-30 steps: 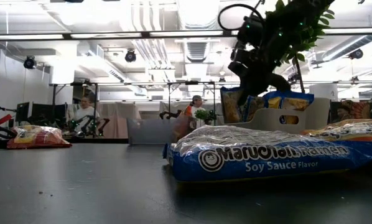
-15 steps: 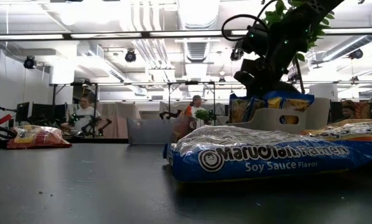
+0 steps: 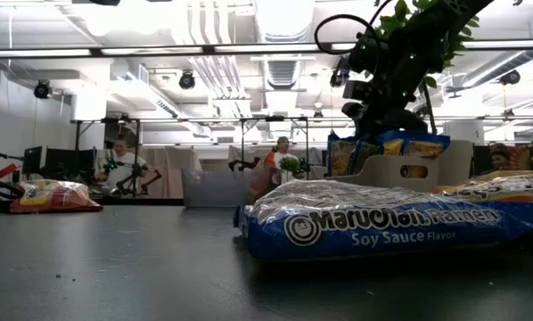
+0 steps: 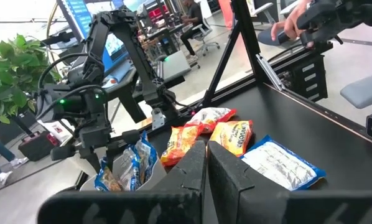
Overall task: Sort Maruchan noodles
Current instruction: Put the blue noodle back into the white bin
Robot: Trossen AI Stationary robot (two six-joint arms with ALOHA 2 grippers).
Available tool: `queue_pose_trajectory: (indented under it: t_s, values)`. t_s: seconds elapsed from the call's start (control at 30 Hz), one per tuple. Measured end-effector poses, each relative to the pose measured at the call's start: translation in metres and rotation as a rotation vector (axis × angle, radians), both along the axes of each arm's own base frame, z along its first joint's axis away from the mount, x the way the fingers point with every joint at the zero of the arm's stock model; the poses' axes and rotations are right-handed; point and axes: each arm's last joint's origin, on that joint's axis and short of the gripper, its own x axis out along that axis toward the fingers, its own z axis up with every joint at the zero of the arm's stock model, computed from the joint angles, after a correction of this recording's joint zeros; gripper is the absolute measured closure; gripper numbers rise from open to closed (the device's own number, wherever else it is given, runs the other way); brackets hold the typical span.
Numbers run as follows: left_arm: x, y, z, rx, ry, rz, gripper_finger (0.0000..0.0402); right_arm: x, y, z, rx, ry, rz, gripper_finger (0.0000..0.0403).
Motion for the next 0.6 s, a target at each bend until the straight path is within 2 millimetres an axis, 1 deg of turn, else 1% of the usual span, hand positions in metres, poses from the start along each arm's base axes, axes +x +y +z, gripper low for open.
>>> queue_pose_trajectory:
  t_s: [0.13,0.23,0.3,0.4,0.6]
  values:
    - [0.0,0.0,-0.0002,-0.003,0.002,0.0,0.0402,-0.0046,0.0028,0.0001,-0.018,0.047,0.056,0.0354]
    - [0.0,0.0,-0.0002,-0.002,0.002,0.0,0.0402,-0.0038,0.0024,0.0007,-0.001,0.03,0.023,0.0364]
    - [0.0,0.0,-0.0002,-0.002,0.002,0.0,0.0402,-0.0039,0.0036,0.0003,0.011,0.034,0.014,0.036]
    - [0.0,0.0,-0.0002,-0.002,0.002,0.0,0.0402,-0.0041,0.004,0.0,0.027,0.033,-0.005,0.0337]
    - [0.0,0.0,-0.0002,-0.01,0.004,0.001,0.0402,-0.005,0.0044,0.0021,0.043,0.02,-0.034,0.0259]
